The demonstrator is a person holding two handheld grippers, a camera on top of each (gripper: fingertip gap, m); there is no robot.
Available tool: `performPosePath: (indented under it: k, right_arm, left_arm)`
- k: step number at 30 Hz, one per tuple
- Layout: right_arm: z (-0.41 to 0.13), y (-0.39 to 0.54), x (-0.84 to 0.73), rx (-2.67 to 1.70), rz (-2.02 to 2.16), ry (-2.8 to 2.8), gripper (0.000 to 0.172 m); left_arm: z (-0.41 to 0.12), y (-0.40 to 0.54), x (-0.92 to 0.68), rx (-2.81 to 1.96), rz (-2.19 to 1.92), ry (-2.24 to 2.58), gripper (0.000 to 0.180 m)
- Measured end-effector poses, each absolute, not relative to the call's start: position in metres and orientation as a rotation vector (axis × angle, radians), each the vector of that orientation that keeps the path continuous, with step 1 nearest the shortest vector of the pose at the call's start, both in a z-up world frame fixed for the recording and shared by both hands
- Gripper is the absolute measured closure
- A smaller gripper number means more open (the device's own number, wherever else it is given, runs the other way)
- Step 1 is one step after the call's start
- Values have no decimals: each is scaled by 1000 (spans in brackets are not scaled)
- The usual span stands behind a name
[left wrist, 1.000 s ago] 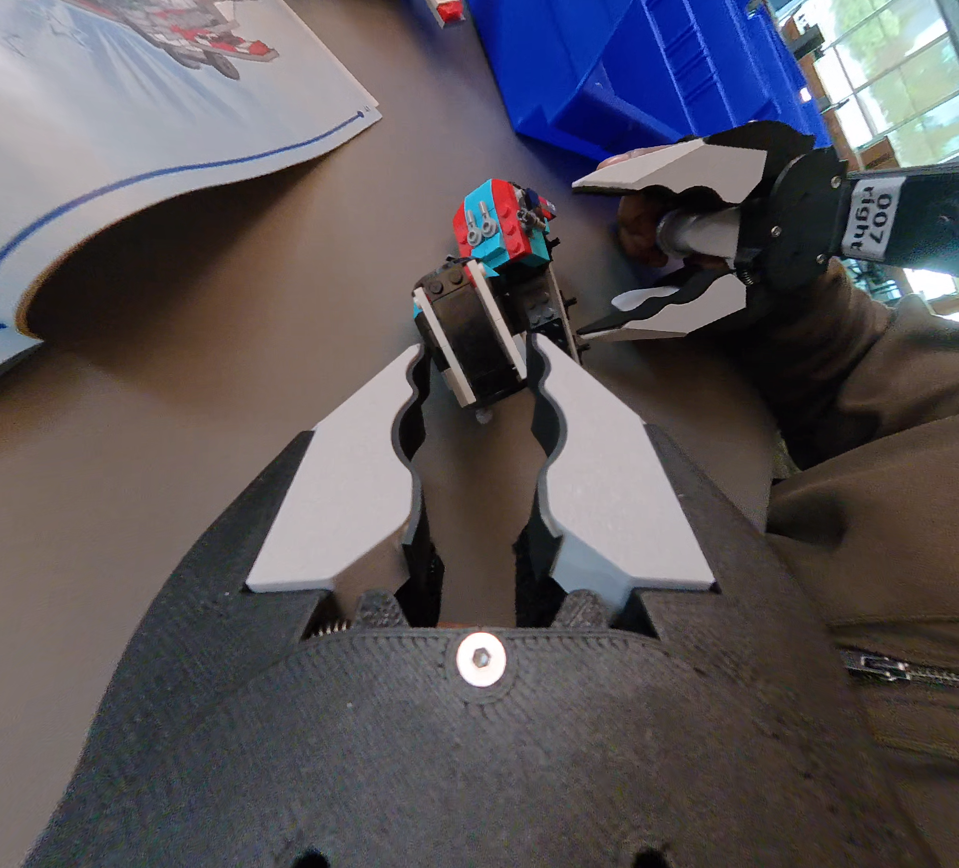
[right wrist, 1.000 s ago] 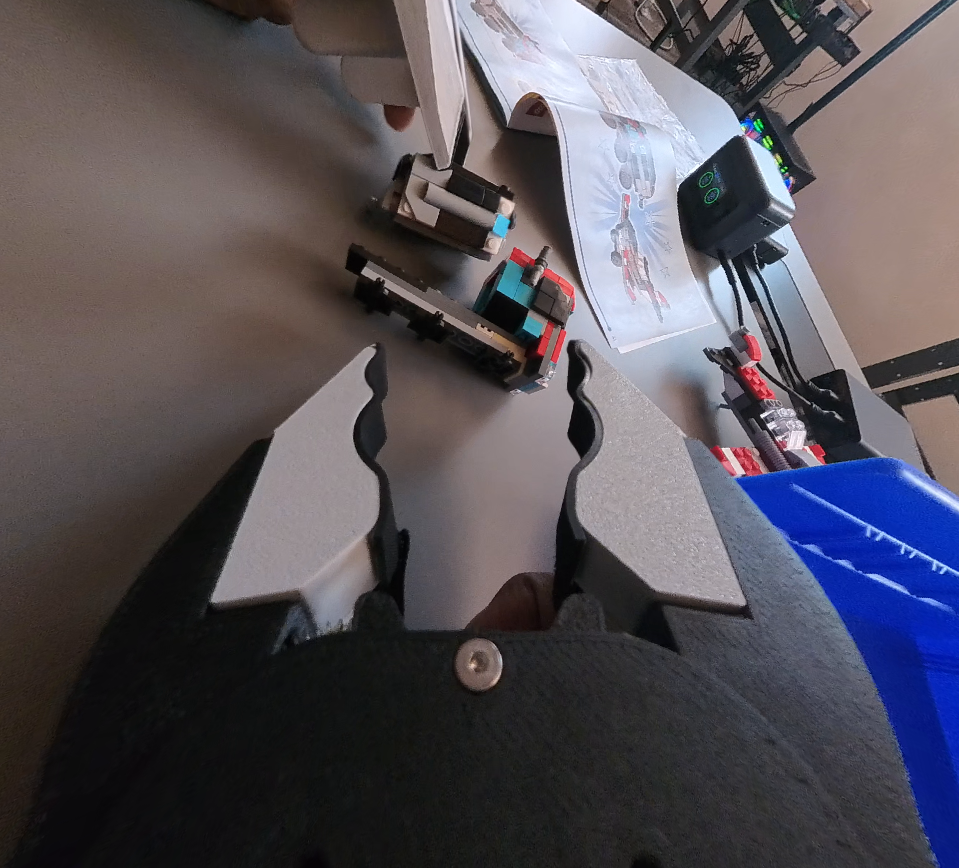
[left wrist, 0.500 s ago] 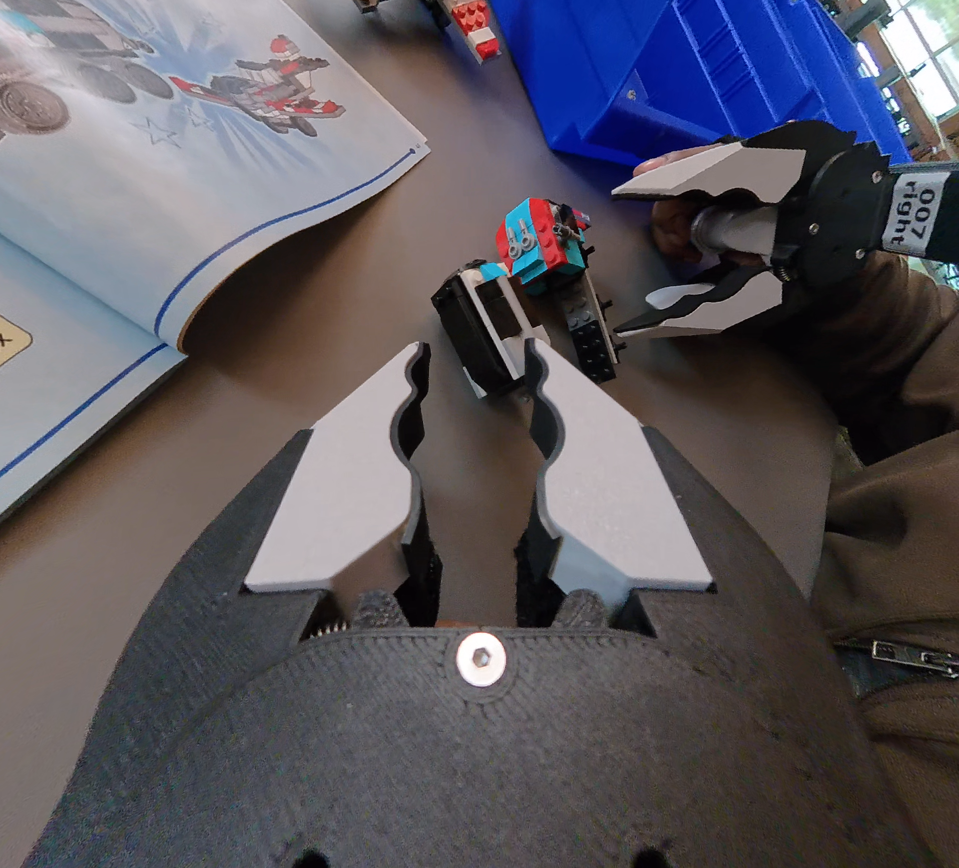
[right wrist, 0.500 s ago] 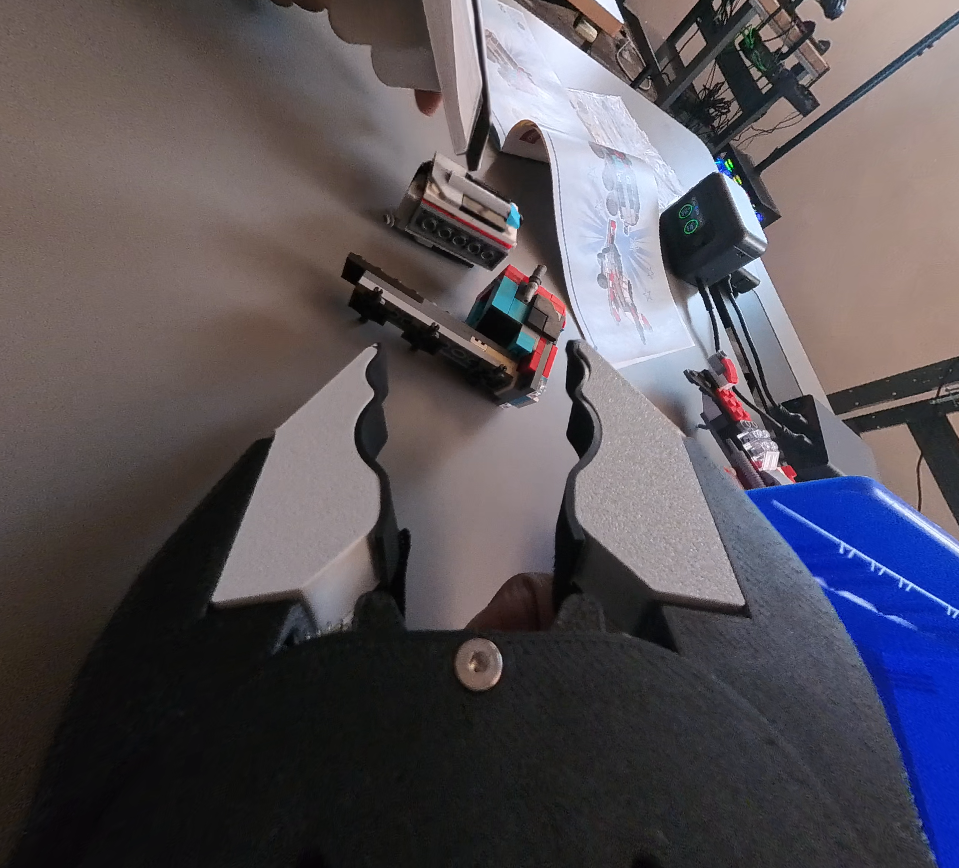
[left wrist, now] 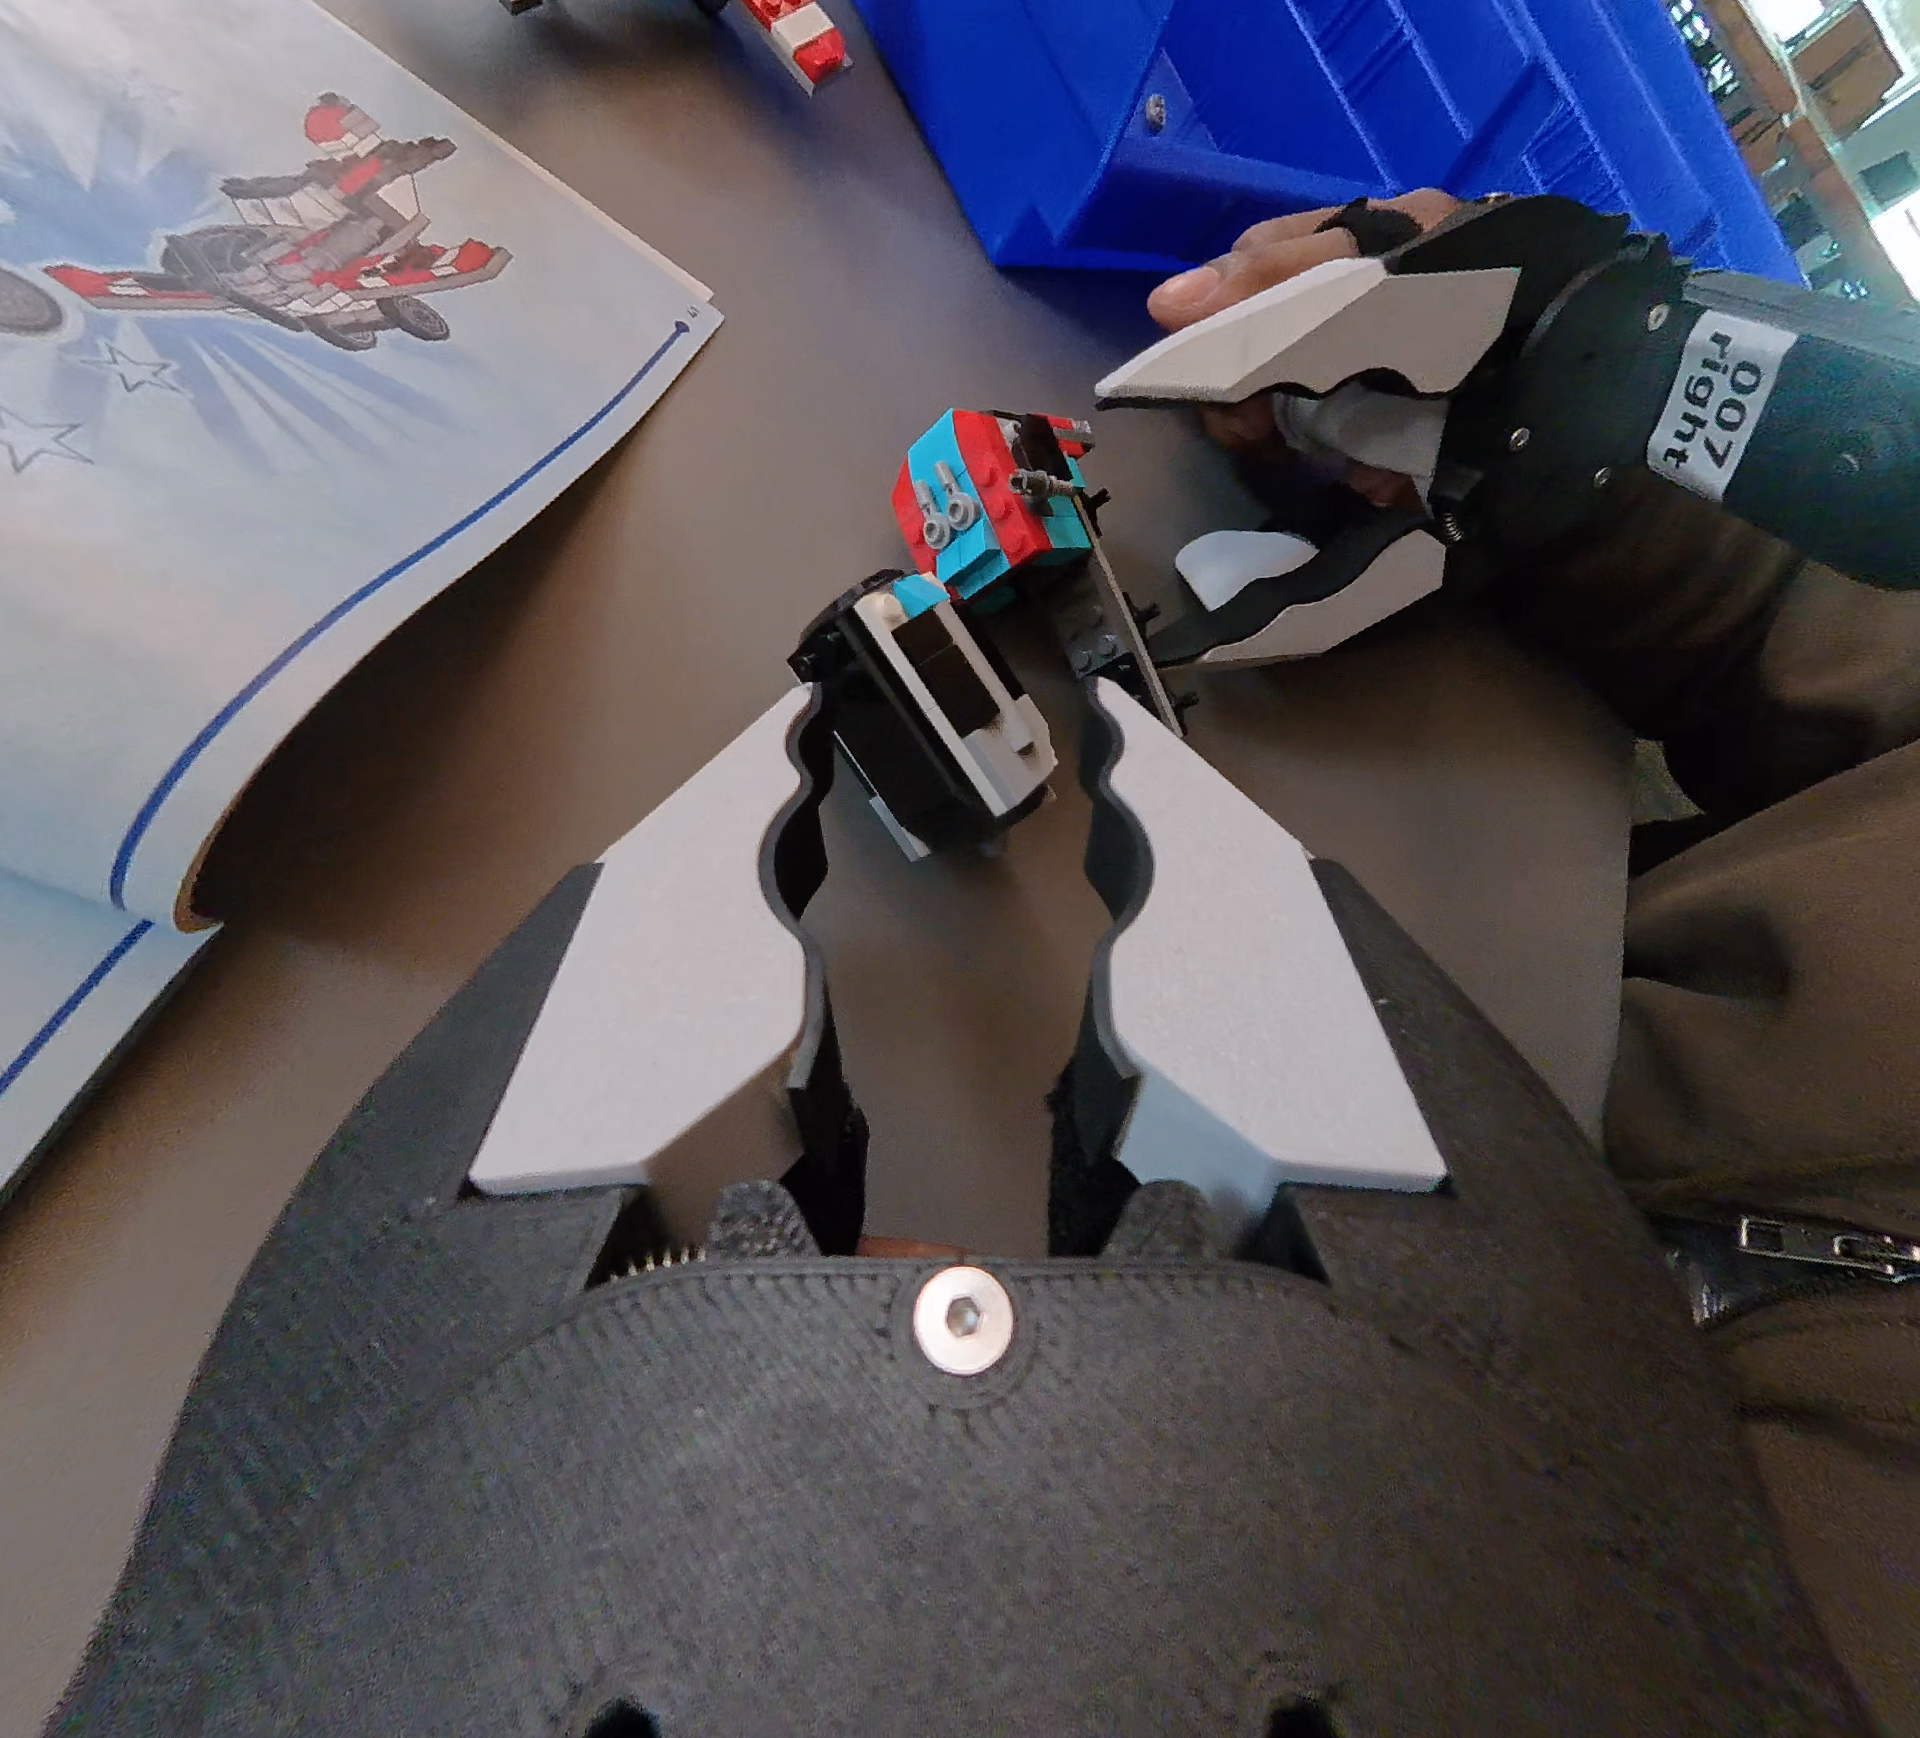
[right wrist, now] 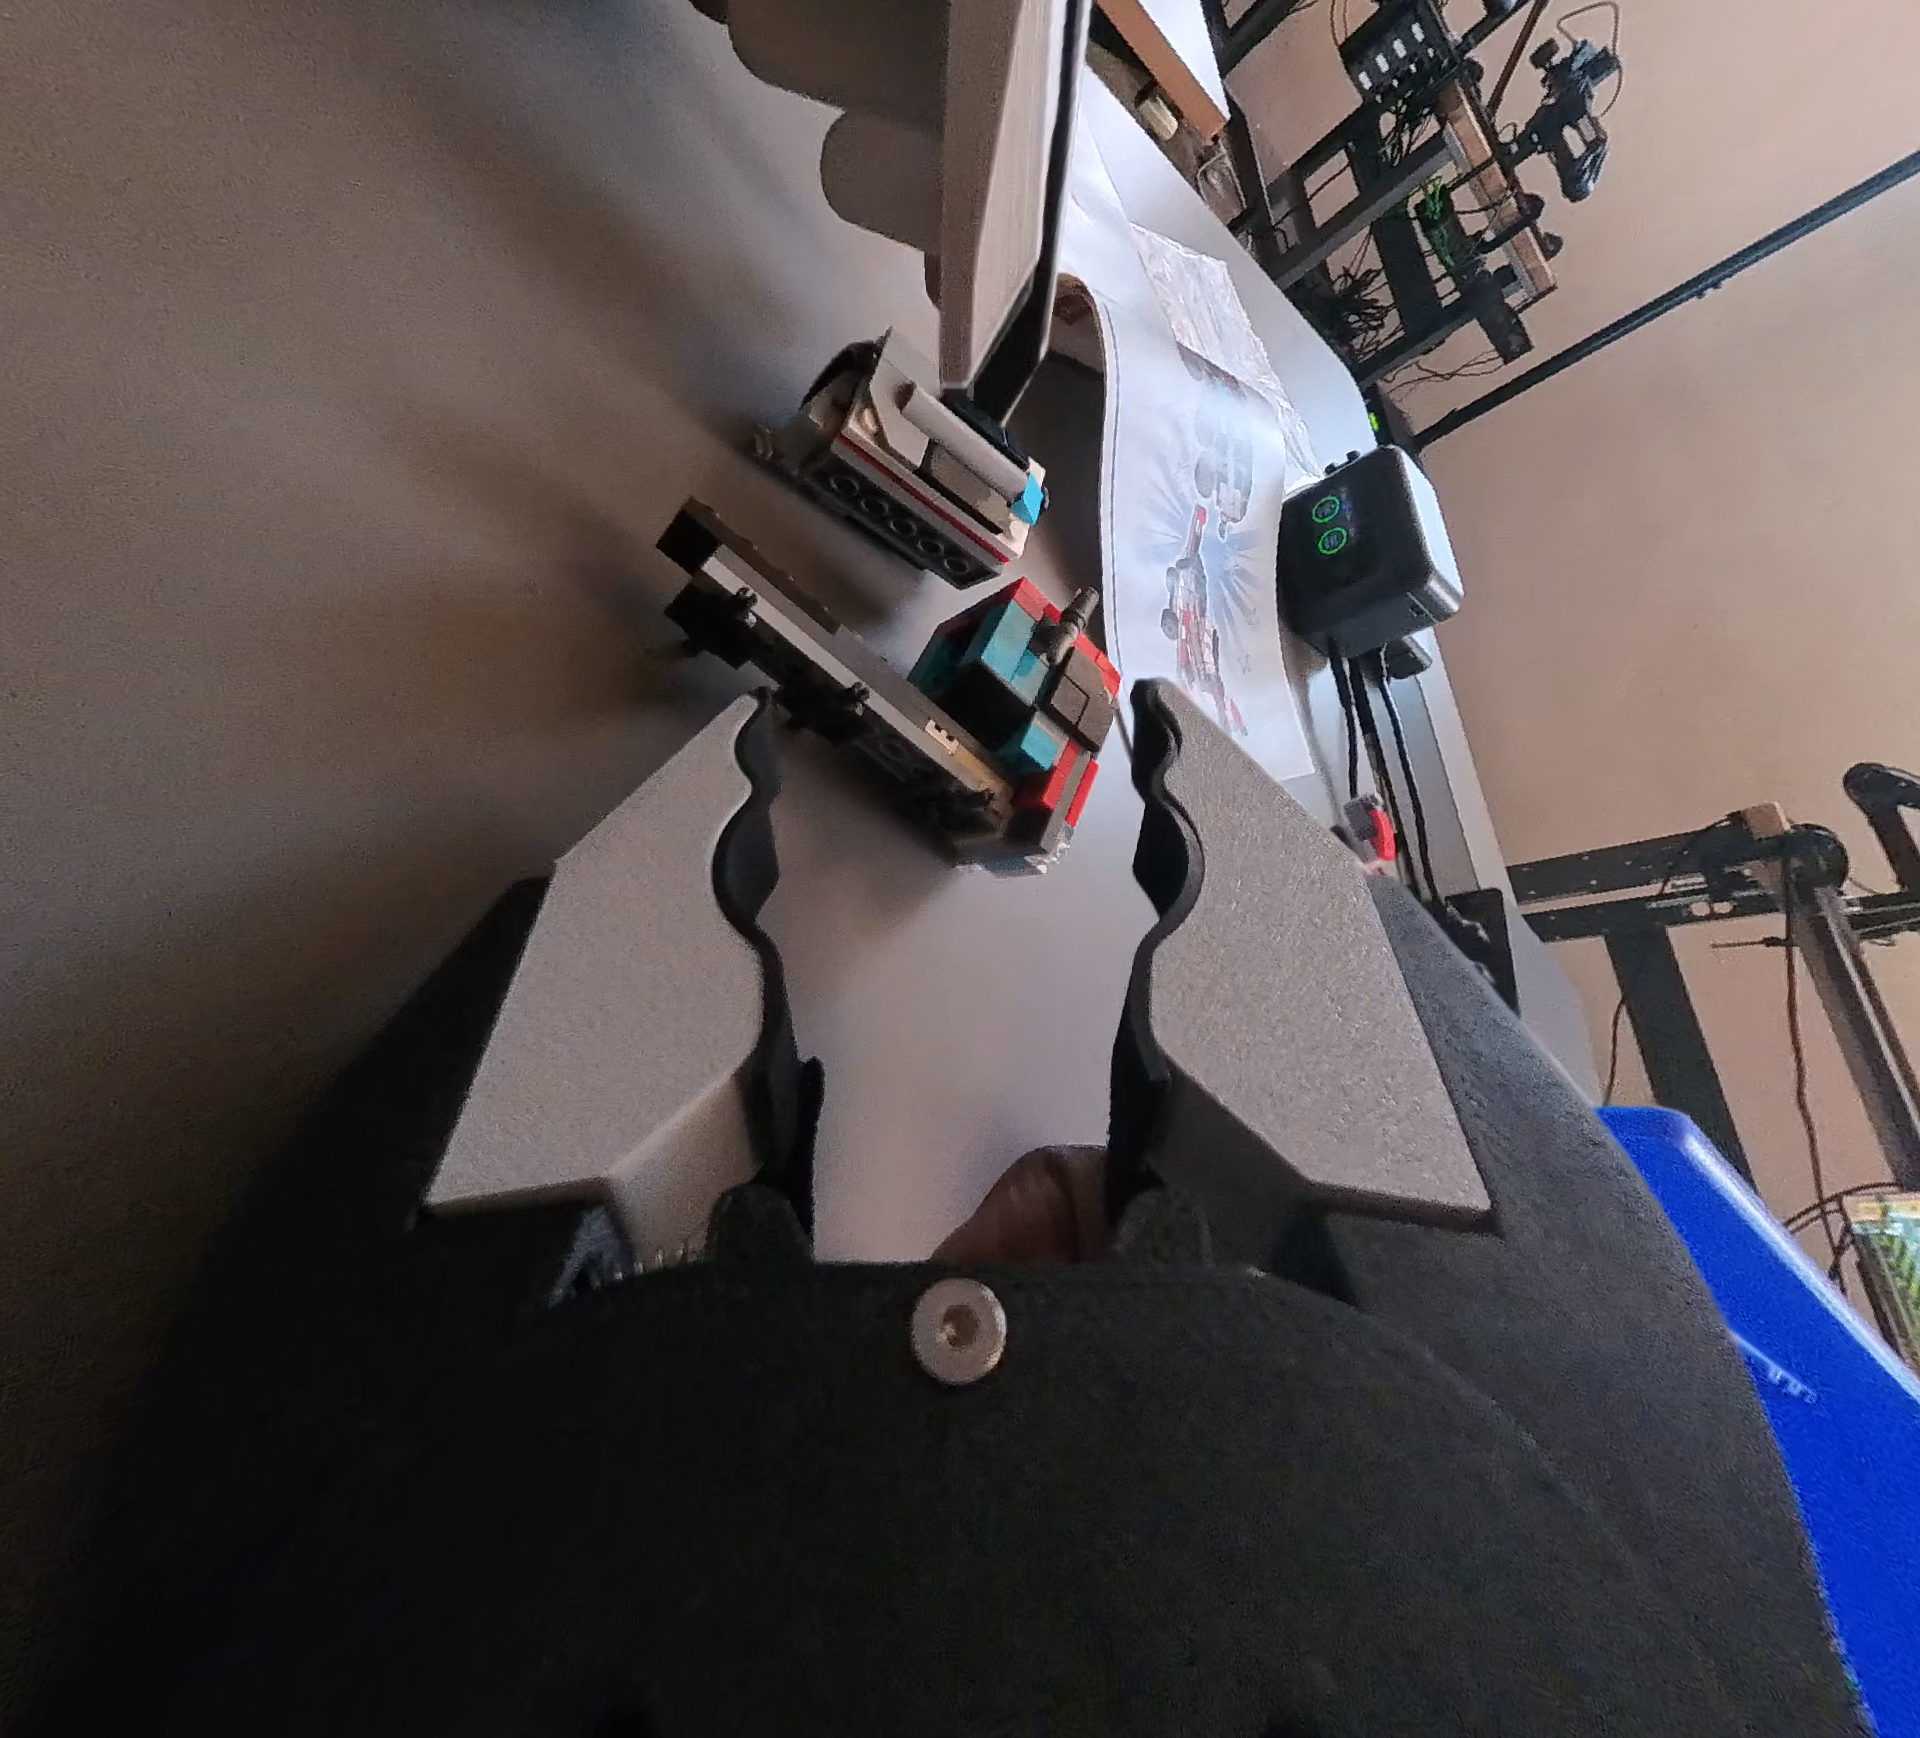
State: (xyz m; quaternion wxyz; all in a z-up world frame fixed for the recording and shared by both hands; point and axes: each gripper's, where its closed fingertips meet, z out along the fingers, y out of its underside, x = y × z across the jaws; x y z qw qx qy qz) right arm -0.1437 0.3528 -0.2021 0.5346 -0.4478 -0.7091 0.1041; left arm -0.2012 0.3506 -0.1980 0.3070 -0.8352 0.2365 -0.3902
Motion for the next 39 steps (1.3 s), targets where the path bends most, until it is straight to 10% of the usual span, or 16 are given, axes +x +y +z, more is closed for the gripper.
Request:
performPosePath:
  k: [39]
  right_arm:
    - [-206, 344, -169, -864, 205, -1961, 113]
  left_arm:
    - [-211, 325, -196, -2130, -1125, 1116, 145]
